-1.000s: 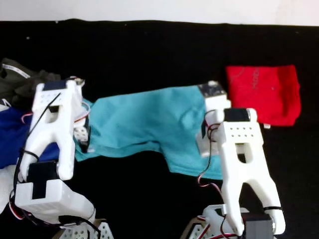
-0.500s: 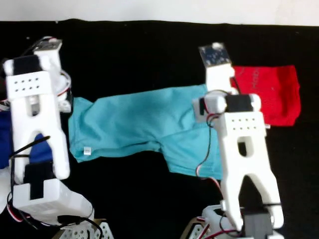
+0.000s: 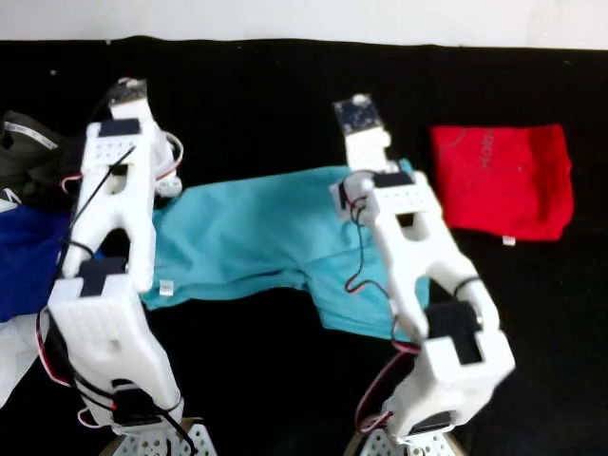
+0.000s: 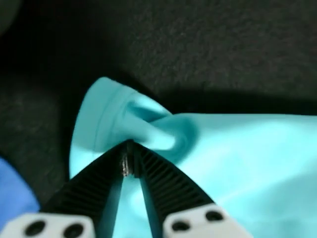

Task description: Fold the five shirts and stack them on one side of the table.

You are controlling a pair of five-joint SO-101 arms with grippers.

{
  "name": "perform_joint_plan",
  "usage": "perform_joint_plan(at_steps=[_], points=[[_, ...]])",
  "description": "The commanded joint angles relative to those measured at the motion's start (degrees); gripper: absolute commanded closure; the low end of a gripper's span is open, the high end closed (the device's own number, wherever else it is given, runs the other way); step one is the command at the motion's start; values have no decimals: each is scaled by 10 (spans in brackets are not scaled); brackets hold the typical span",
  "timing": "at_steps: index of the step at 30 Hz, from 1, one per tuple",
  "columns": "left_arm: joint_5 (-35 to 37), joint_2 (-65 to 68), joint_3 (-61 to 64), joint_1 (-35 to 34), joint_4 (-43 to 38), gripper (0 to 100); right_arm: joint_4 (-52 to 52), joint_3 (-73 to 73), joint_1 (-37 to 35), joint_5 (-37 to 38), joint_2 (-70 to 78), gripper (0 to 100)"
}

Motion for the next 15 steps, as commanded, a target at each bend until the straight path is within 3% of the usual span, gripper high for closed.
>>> perform_joint_plan(at_steps=[1, 7, 15], points=[[3, 22, -19, -29, -32, 992, -33, -47, 36, -1, 47, 962], [-46, 106, -132, -108, -2, 992, -12, -131, 116, -1, 112, 962], [-42, 161, -342, -103, 159, 992, 108, -213, 100, -2, 112, 962]])
